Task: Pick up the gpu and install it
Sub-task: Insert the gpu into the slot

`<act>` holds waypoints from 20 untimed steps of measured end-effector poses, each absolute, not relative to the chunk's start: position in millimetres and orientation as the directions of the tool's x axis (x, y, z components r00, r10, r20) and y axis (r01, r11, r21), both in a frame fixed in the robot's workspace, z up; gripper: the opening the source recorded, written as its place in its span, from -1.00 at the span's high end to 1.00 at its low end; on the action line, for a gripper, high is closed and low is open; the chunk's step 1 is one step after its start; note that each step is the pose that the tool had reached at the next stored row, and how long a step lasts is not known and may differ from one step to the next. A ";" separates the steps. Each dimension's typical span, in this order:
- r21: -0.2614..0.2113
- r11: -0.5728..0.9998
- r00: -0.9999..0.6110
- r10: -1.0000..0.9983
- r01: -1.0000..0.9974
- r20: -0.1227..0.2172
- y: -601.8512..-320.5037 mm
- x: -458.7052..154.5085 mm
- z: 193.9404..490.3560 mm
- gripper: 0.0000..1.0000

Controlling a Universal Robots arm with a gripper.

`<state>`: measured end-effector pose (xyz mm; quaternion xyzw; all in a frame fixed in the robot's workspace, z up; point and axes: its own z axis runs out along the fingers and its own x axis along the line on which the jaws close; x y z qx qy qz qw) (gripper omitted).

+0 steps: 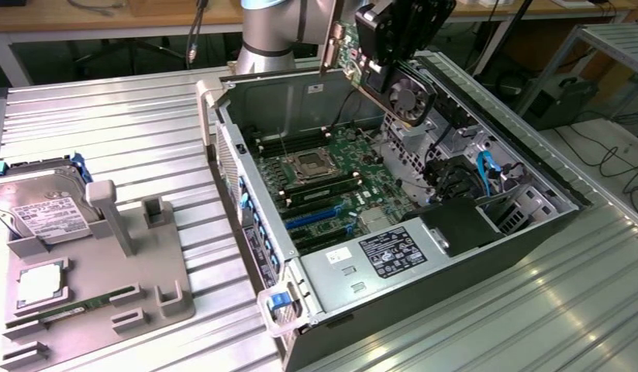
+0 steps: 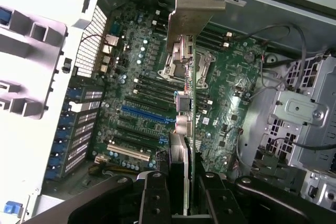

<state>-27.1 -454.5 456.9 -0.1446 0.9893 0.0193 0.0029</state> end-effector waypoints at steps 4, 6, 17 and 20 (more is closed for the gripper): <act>0.038 0.952 -0.952 -0.305 -0.305 -0.011 -454.6 -27.1 456.8 0.45; 0.038 0.950 -0.951 -0.308 -0.309 -0.011 -454.9 -27.1 456.8 0.45; 0.038 0.928 -0.929 -0.371 -0.371 -0.011 -454.9 -27.1 456.9 0.45; 0.038 0.918 -0.919 -0.394 -0.394 -0.011 -454.9 -27.1 456.9 0.45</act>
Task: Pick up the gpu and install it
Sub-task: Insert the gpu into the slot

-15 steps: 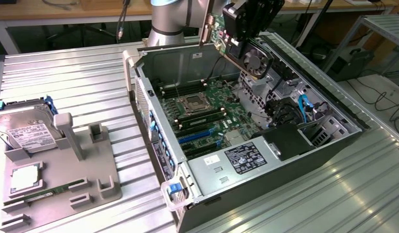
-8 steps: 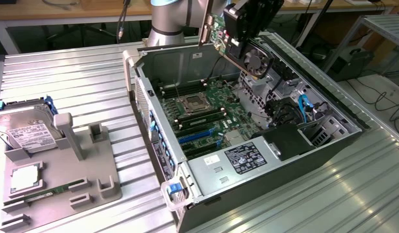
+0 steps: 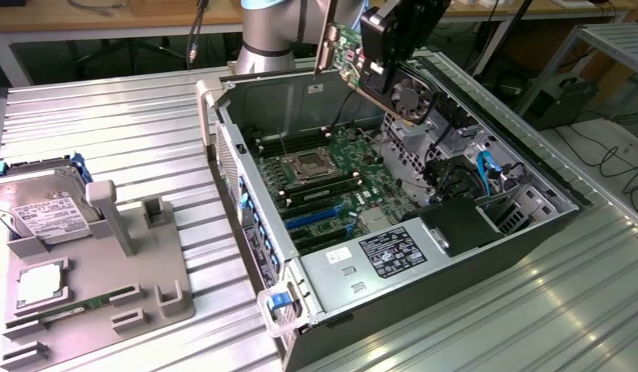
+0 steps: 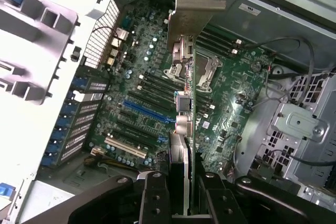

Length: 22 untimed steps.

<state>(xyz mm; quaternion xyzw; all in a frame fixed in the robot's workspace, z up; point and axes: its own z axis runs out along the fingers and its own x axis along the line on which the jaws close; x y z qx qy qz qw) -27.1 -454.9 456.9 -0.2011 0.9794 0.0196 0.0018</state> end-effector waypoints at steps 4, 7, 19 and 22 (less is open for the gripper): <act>0.038 0.906 -0.907 -0.421 -0.421 -0.011 -454.9 -27.1 456.8 0.45; 0.038 0.897 -0.898 -0.441 -0.441 -0.011 -454.9 -27.2 456.9 0.45; 0.038 0.845 -0.846 -0.533 -0.533 -0.011 -454.9 -27.2 456.8 0.45; 0.038 0.832 -0.832 -0.554 -0.554 -0.011 -454.9 -27.2 456.8 0.45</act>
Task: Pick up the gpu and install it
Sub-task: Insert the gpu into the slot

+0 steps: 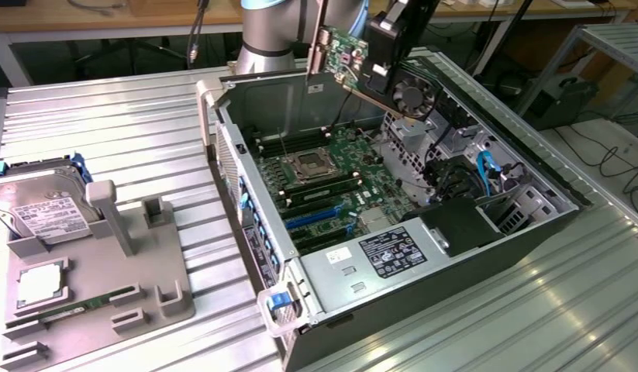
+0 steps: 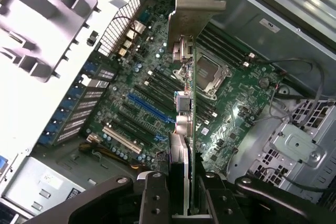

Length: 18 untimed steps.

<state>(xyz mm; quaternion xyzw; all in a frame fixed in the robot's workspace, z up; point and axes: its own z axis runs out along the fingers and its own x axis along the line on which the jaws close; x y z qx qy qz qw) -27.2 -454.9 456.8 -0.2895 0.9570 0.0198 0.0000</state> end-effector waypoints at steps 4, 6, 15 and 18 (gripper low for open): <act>0.038 0.813 -0.814 -0.581 -0.581 -0.011 -454.9 -27.2 456.9 0.45; 0.038 0.802 -0.803 -0.596 -0.595 -0.011 -454.9 -27.2 456.9 0.45; 0.038 0.754 -0.755 -0.656 -0.656 -0.011 -454.9 -27.2 456.8 0.45; 0.038 0.736 -0.737 -0.676 -0.676 -0.011 -454.9 -27.2 456.9 0.45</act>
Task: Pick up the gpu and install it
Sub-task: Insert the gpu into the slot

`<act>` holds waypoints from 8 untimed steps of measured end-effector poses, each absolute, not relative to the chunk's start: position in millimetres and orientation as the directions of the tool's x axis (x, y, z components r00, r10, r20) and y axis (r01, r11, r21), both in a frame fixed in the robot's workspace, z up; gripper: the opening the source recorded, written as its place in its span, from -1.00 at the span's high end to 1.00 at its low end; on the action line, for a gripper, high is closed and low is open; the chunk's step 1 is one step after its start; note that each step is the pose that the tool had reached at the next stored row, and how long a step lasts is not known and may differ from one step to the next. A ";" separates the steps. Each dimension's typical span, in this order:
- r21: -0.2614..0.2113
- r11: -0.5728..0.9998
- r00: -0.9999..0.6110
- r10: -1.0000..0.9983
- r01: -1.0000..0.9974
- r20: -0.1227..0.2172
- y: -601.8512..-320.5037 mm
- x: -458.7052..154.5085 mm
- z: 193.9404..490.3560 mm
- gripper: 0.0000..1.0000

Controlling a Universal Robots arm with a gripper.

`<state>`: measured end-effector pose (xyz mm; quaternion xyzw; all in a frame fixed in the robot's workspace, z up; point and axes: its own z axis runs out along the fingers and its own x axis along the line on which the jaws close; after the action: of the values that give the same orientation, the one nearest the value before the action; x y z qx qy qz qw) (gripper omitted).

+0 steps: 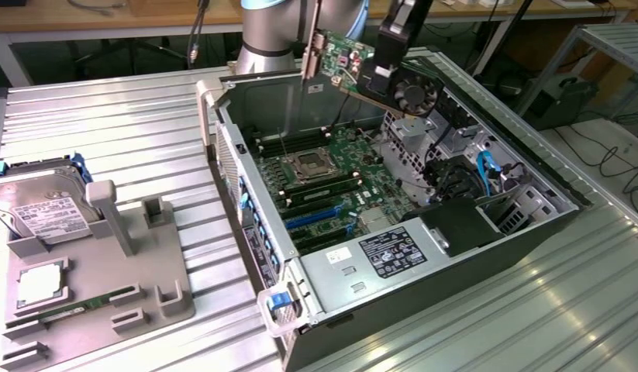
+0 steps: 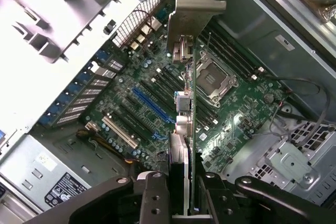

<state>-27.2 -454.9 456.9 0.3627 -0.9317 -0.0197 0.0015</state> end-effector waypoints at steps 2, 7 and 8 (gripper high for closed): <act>0.038 0.722 -0.723 -0.691 -0.690 -0.011 -454.9 -27.2 456.9 0.45; 0.038 0.690 -0.691 -0.723 -0.723 -0.011 -454.9 -27.2 456.9 0.45; 0.038 0.685 -0.685 -0.728 -0.728 -0.011 -454.9 -27.2 456.9 0.45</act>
<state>-27.2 -454.9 456.9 0.3966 -0.9178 -0.0196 0.0022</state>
